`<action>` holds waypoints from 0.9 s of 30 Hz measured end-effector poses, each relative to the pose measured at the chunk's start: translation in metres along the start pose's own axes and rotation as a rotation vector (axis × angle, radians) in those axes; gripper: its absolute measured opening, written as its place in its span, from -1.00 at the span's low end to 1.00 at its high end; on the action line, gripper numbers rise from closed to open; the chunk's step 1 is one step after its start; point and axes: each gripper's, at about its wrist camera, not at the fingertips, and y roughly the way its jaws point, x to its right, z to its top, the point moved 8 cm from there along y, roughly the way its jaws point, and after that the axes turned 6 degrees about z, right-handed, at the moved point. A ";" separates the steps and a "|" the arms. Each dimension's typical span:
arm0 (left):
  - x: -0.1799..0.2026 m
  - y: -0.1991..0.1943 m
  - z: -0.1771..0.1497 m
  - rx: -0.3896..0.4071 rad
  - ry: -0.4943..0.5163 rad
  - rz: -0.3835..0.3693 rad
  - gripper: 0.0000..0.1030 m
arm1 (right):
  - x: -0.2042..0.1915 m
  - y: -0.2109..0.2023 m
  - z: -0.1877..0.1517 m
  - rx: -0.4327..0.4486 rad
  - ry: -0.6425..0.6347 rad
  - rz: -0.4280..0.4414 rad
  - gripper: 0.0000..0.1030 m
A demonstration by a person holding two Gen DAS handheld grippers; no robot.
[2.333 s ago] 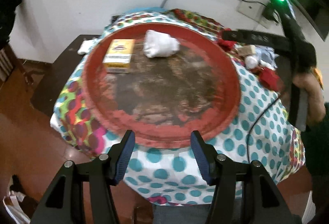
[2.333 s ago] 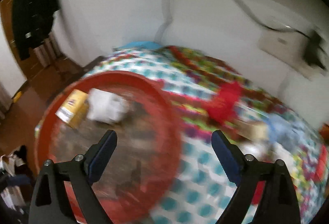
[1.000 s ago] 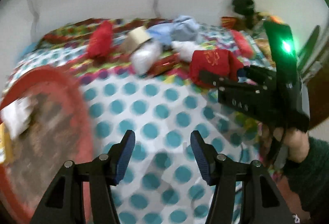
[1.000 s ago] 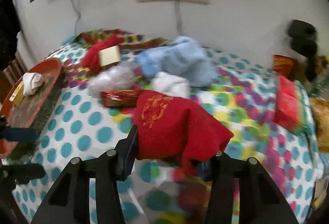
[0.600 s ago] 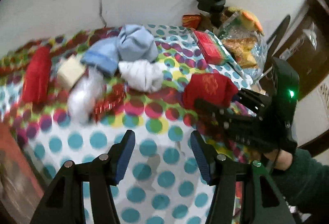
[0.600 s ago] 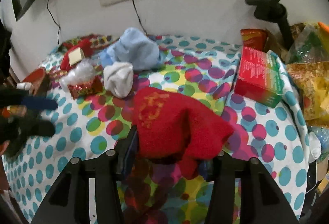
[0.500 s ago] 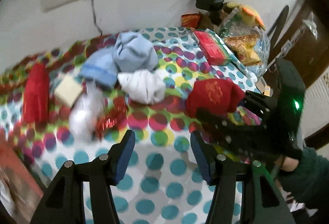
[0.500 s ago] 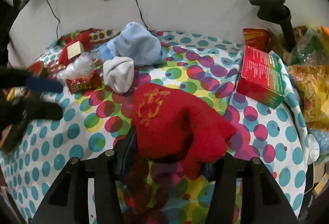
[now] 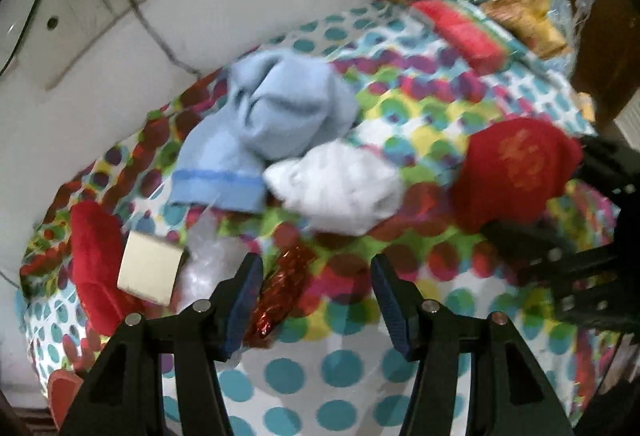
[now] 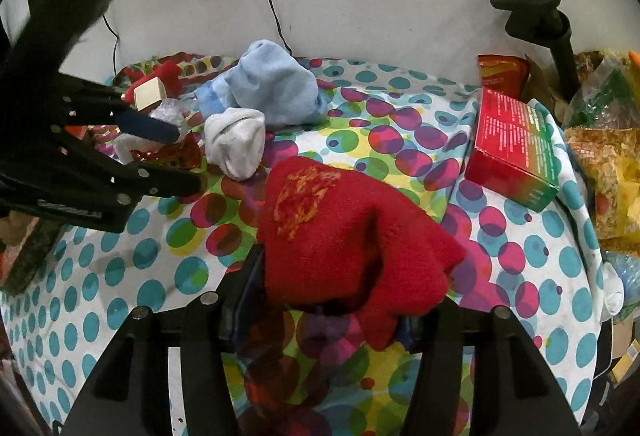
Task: Organize objects
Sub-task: 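Grasp the red wrapped candy bar with the left gripper while right holds red knit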
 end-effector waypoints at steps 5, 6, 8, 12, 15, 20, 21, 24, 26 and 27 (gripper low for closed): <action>-0.012 0.008 -0.013 -0.022 -0.094 -0.060 0.11 | -0.001 0.001 0.000 -0.002 -0.003 0.000 0.07; -0.013 0.008 -0.014 -0.026 -0.113 -0.076 0.10 | -0.002 0.002 0.000 -0.003 -0.005 0.000 0.07; -0.014 0.008 -0.015 -0.027 -0.140 -0.097 0.04 | -0.002 0.002 0.000 -0.004 -0.008 -0.004 0.07; -0.012 0.004 -0.018 -0.015 -0.162 -0.094 -0.43 | -0.002 0.002 -0.001 -0.003 -0.008 -0.005 0.07; -0.006 0.000 -0.020 -0.006 -0.185 -0.108 -0.61 | -0.002 0.002 0.000 -0.004 -0.008 -0.006 0.07; 0.003 -0.007 -0.024 0.015 -0.224 -0.114 -0.62 | -0.002 0.002 0.000 -0.004 -0.009 -0.006 0.07; 0.006 -0.008 -0.025 0.018 -0.240 -0.115 -0.61 | -0.002 0.002 0.000 -0.004 -0.009 -0.007 0.07; 0.011 -0.012 -0.031 0.029 -0.279 -0.100 -0.61 | -0.002 0.002 0.000 -0.005 -0.011 -0.010 0.07; 0.015 -0.015 -0.039 0.038 -0.293 -0.082 -0.61 | -0.002 0.002 0.000 -0.006 -0.013 -0.013 0.07; 0.015 -0.018 -0.043 0.042 -0.301 -0.073 -0.61 | -0.002 0.002 0.000 -0.007 -0.016 -0.016 0.08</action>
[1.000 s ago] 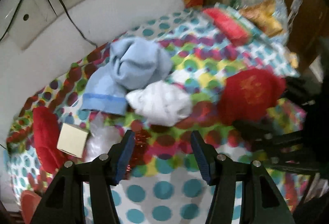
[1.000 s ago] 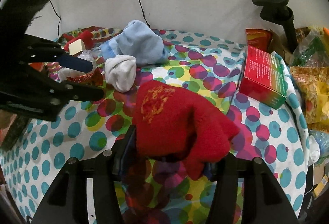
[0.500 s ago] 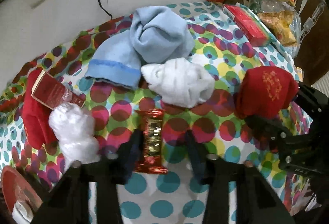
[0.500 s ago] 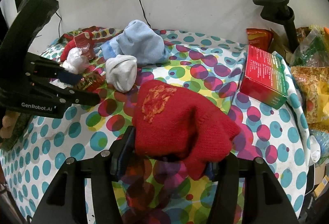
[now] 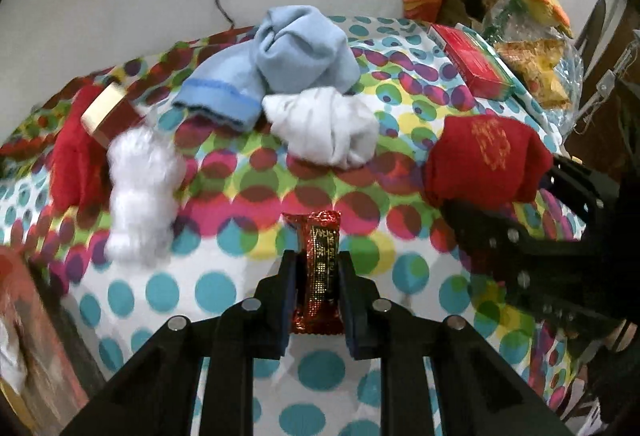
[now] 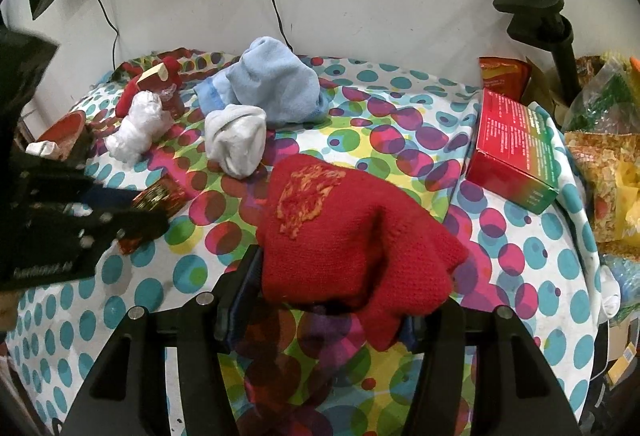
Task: Organize objects
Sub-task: 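Grasp the red wrapped candy bar with the left gripper while right holds red knit, then carry the red candy bar with the left gripper to the red tray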
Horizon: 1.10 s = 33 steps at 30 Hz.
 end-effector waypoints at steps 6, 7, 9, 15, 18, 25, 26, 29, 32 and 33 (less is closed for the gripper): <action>0.000 -0.010 -0.018 0.035 -0.045 0.001 -0.61 | -0.001 0.001 -0.001 -0.005 -0.013 -0.013 0.10; 0.000 -0.010 -0.020 0.039 -0.053 0.002 -0.61 | -0.002 0.001 -0.001 -0.006 -0.013 -0.013 0.10; -0.002 -0.013 -0.023 0.045 -0.074 0.001 -0.57 | -0.002 0.001 -0.001 -0.006 -0.014 -0.014 0.10; -0.002 -0.014 -0.024 0.073 -0.117 0.025 -0.57 | -0.003 0.002 -0.001 -0.015 -0.036 -0.044 0.10; -0.002 -0.015 -0.024 0.083 -0.129 0.032 -0.57 | -0.004 0.002 0.000 -0.014 -0.033 -0.042 0.10; -0.002 -0.015 -0.025 0.099 -0.127 0.061 -0.57 | -0.004 0.002 0.000 -0.015 -0.036 -0.045 0.10; -0.002 -0.015 -0.024 0.096 -0.124 0.068 -0.57 | -0.004 0.002 0.000 -0.015 -0.036 -0.045 0.10; -0.004 -0.015 -0.024 0.083 -0.144 0.058 -0.57 | -0.004 0.002 0.000 -0.015 -0.035 -0.044 0.10; -0.009 -0.017 -0.024 0.083 -0.184 0.018 -0.57 | -0.004 0.002 0.000 -0.015 -0.036 -0.044 0.10; -0.011 -0.017 -0.024 0.083 -0.197 0.001 -0.57 | -0.004 0.002 0.000 -0.015 -0.036 -0.045 0.10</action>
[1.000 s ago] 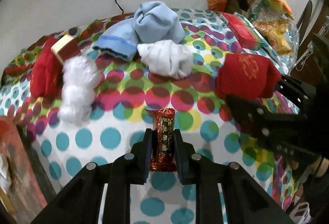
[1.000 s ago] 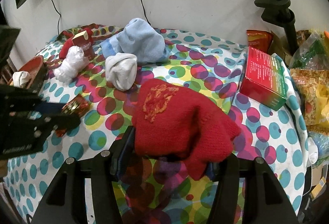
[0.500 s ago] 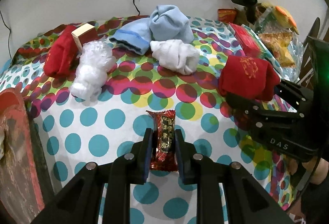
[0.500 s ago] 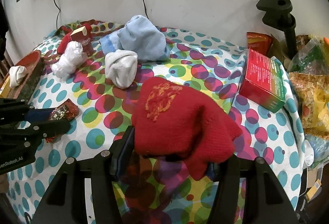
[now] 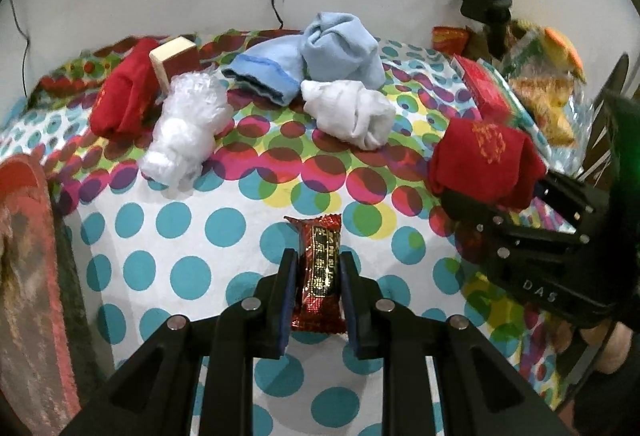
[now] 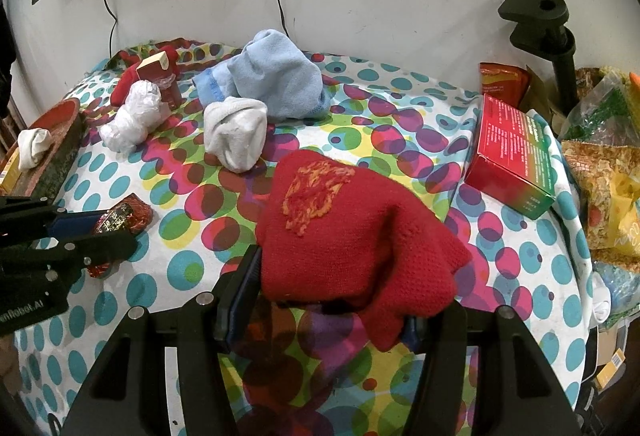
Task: Organize objects
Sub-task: 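Carry the red candy bar with the left gripper to the red tray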
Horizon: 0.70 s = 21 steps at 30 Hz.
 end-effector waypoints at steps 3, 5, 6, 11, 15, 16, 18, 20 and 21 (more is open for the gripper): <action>-0.003 -0.001 0.000 0.012 -0.023 -0.032 -0.57 | 0.000 0.000 0.000 0.000 0.001 0.001 0.10; -0.003 -0.002 -0.001 0.023 -0.021 -0.038 -0.57 | 0.001 0.000 0.000 0.001 0.002 0.003 0.10; -0.002 -0.002 -0.001 0.023 -0.017 -0.033 -0.57 | 0.000 0.000 0.000 0.001 0.003 0.003 0.10; 0.005 0.000 0.000 0.012 0.015 0.037 -0.60 | 0.000 0.000 0.001 0.001 0.003 0.002 0.10; 0.003 -0.001 0.000 0.008 -0.003 0.036 -0.61 | 0.000 0.000 0.001 0.002 0.005 0.005 0.10; 0.002 -0.001 0.000 0.005 -0.016 0.026 -0.61 | 0.000 0.000 0.001 0.002 0.006 0.007 0.10; -0.001 -0.002 -0.001 0.002 -0.031 0.021 -0.61 | 0.000 0.000 0.001 0.003 0.008 0.008 0.10; -0.001 -0.003 -0.003 0.001 -0.030 0.021 -0.61 | 0.000 0.000 0.001 0.002 0.006 0.005 0.10; -0.002 -0.004 -0.003 0.002 -0.029 0.027 -0.61 | 0.001 0.000 0.001 0.002 0.007 0.007 0.10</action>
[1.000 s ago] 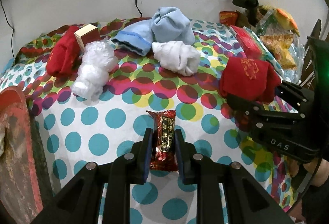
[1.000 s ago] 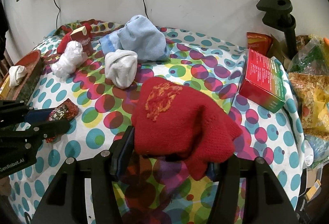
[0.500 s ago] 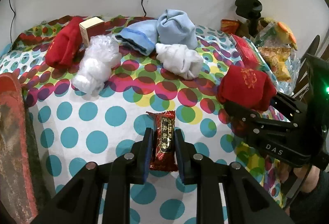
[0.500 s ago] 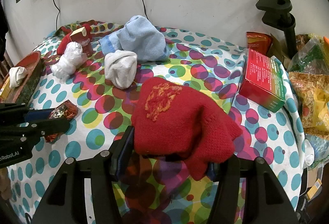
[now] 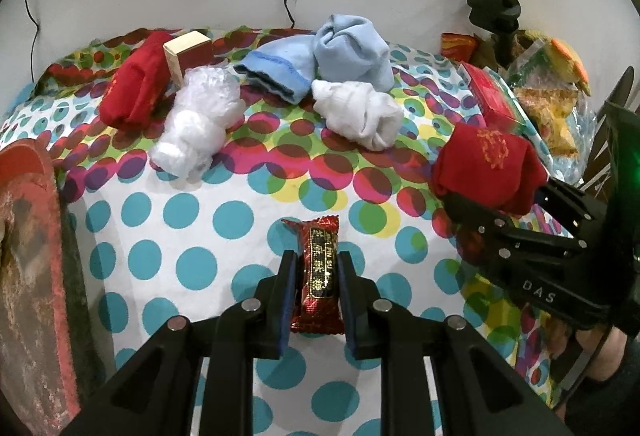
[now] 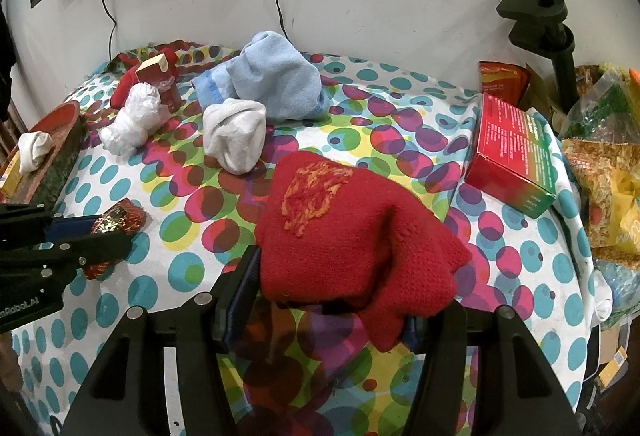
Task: Organize objects
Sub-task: 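Carry the red candy bar with the left gripper to the red tray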
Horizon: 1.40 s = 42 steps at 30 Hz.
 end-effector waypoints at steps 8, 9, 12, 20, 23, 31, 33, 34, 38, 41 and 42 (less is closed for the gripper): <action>-0.003 -0.006 -0.005 -0.006 0.014 0.019 -0.61 | -0.001 0.000 0.000 -0.001 -0.001 -0.001 0.10; -0.004 -0.007 -0.006 -0.005 0.017 0.026 -0.61 | -0.001 0.000 0.000 -0.001 -0.002 -0.003 0.10; -0.005 -0.012 -0.007 -0.003 0.017 0.030 -0.61 | 0.000 0.001 0.000 -0.002 -0.003 -0.005 0.10; -0.013 -0.028 -0.007 0.025 0.010 0.076 -0.61 | 0.000 0.001 0.000 -0.002 -0.003 -0.005 0.10; -0.017 -0.037 -0.008 0.041 -0.001 0.096 -0.61 | 0.000 0.001 0.000 -0.002 -0.004 -0.005 0.10; -0.042 -0.066 -0.011 0.092 -0.080 0.140 -0.61 | 0.000 0.001 0.000 -0.002 -0.004 -0.005 0.10; -0.051 -0.074 -0.011 0.105 -0.094 0.164 -0.61 | 0.001 0.001 0.000 -0.002 -0.003 -0.005 0.10; -0.056 -0.078 -0.012 0.109 -0.105 0.159 -0.61 | 0.000 0.001 0.000 -0.002 -0.004 -0.005 0.10; -0.084 -0.094 -0.015 0.132 -0.159 0.191 -0.61 | 0.000 0.001 0.000 -0.002 -0.004 -0.005 0.10; -0.106 -0.103 -0.021 0.145 -0.184 0.232 -0.61 | 0.001 0.001 0.000 -0.002 -0.004 -0.005 0.10; -0.117 -0.107 -0.025 0.149 -0.200 0.246 -0.61 | 0.000 0.001 0.000 -0.002 -0.005 -0.006 0.10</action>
